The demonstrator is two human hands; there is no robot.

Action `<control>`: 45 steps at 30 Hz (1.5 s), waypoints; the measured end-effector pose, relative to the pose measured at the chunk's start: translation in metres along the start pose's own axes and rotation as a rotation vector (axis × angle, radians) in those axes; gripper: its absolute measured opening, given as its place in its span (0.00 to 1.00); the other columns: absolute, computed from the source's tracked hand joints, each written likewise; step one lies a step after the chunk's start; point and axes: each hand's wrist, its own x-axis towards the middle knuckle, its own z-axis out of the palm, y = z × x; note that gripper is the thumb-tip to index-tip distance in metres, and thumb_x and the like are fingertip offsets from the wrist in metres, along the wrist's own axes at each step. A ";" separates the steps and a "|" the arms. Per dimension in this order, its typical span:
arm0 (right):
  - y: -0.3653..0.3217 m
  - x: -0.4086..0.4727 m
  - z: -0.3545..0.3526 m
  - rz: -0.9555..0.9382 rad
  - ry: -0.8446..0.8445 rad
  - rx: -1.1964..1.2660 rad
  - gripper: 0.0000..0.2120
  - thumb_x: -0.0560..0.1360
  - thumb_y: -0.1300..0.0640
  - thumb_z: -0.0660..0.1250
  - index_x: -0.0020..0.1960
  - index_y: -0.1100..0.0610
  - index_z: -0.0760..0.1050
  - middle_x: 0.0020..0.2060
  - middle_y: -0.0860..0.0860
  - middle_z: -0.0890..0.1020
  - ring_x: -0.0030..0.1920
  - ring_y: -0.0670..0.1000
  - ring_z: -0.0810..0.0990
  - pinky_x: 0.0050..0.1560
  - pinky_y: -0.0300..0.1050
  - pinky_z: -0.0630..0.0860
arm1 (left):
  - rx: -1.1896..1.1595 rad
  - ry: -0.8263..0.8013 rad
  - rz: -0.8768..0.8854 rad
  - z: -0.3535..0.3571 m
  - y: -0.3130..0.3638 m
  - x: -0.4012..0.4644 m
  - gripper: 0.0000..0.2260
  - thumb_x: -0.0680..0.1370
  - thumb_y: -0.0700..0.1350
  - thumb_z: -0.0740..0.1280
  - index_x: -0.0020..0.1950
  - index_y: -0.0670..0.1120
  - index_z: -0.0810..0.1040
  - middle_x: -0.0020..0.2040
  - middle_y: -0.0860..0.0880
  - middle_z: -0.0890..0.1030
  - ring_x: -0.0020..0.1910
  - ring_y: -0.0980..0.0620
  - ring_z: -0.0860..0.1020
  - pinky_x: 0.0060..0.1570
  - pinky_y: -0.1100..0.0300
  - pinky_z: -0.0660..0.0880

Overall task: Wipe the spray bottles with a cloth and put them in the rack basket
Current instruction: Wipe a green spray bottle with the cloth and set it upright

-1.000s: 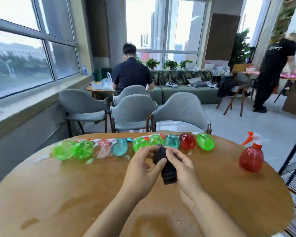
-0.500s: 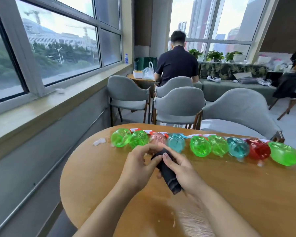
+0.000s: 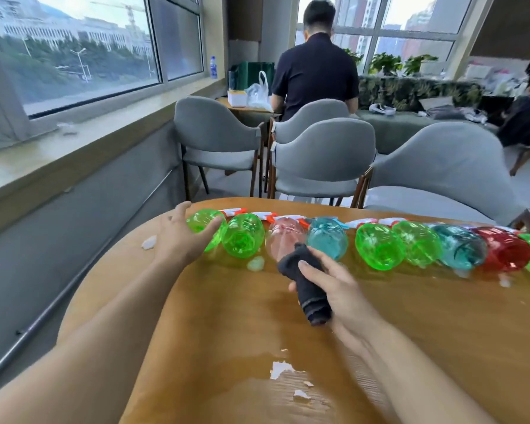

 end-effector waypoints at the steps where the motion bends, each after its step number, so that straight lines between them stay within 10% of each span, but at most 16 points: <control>1: -0.001 0.000 -0.004 0.018 -0.020 0.063 0.16 0.85 0.57 0.63 0.70 0.47 0.76 0.48 0.61 0.86 0.30 0.52 0.79 0.24 0.39 0.69 | -0.007 -0.015 -0.016 0.002 -0.002 0.003 0.39 0.77 0.71 0.69 0.82 0.53 0.65 0.75 0.43 0.76 0.75 0.40 0.73 0.71 0.41 0.66; 6: -0.004 -0.008 -0.020 0.006 -0.128 0.266 0.33 0.81 0.69 0.50 0.77 0.39 0.66 0.64 0.63 0.83 0.62 0.62 0.84 0.44 0.53 0.84 | -0.189 -0.013 -0.128 0.003 -0.012 0.007 0.37 0.78 0.65 0.72 0.81 0.48 0.68 0.74 0.41 0.77 0.72 0.39 0.75 0.72 0.45 0.69; 14: -0.029 -0.044 -0.011 -0.178 -0.087 0.211 0.38 0.71 0.85 0.55 0.70 0.54 0.78 0.60 0.57 0.86 0.56 0.54 0.85 0.46 0.44 0.82 | -0.657 0.156 -0.159 -0.035 -0.009 -0.039 0.28 0.81 0.53 0.74 0.76 0.46 0.69 0.66 0.43 0.76 0.55 0.48 0.81 0.49 0.46 0.85; 20: -0.043 -0.075 -0.010 -0.415 0.263 -0.327 0.08 0.75 0.58 0.79 0.52 0.51 0.84 0.42 0.45 0.85 0.46 0.53 0.83 0.51 0.49 0.81 | -1.254 0.109 -0.131 -0.060 0.039 -0.119 0.16 0.83 0.48 0.72 0.67 0.43 0.74 0.66 0.44 0.78 0.58 0.47 0.83 0.40 0.50 0.86; 25: -0.062 -0.105 -0.023 -0.745 0.581 -0.995 0.12 0.73 0.42 0.78 0.45 0.50 0.87 0.54 0.43 0.77 0.59 0.48 0.72 0.59 0.47 0.69 | -1.580 -0.150 -0.153 -0.047 0.090 -0.223 0.15 0.84 0.47 0.68 0.69 0.43 0.77 0.64 0.41 0.85 0.58 0.43 0.87 0.42 0.50 0.86; 30: -0.071 -0.137 -0.031 -0.727 0.453 -0.768 0.03 0.79 0.49 0.73 0.49 0.48 0.82 0.42 0.42 0.84 0.44 0.43 0.82 0.45 0.44 0.78 | -1.649 -0.398 -0.125 -0.025 0.113 -0.284 0.24 0.80 0.50 0.71 0.75 0.44 0.75 0.66 0.40 0.85 0.64 0.40 0.84 0.54 0.44 0.86; 36: -0.064 -0.141 -0.059 -0.655 0.375 -0.818 0.17 0.85 0.49 0.63 0.74 0.45 0.74 0.63 0.34 0.80 0.64 0.36 0.77 0.66 0.39 0.73 | -1.232 -0.547 0.107 0.005 0.117 -0.287 0.36 0.66 0.52 0.79 0.74 0.61 0.74 0.60 0.51 0.87 0.60 0.46 0.86 0.66 0.39 0.80; 40: -0.040 -0.140 -0.071 -0.546 0.281 -0.637 0.20 0.83 0.40 0.59 0.71 0.43 0.78 0.58 0.40 0.81 0.62 0.41 0.80 0.65 0.42 0.74 | -1.047 -0.564 0.133 0.032 0.108 -0.278 0.36 0.67 0.65 0.80 0.74 0.62 0.75 0.65 0.56 0.85 0.65 0.53 0.83 0.72 0.43 0.75; 45: -0.027 -0.129 -0.093 -0.408 0.393 -0.146 0.09 0.85 0.50 0.64 0.58 0.45 0.83 0.50 0.45 0.87 0.51 0.47 0.85 0.49 0.43 0.79 | -1.279 -0.568 -0.025 0.058 0.103 -0.272 0.24 0.76 0.58 0.72 0.71 0.55 0.80 0.65 0.49 0.86 0.64 0.46 0.84 0.64 0.38 0.79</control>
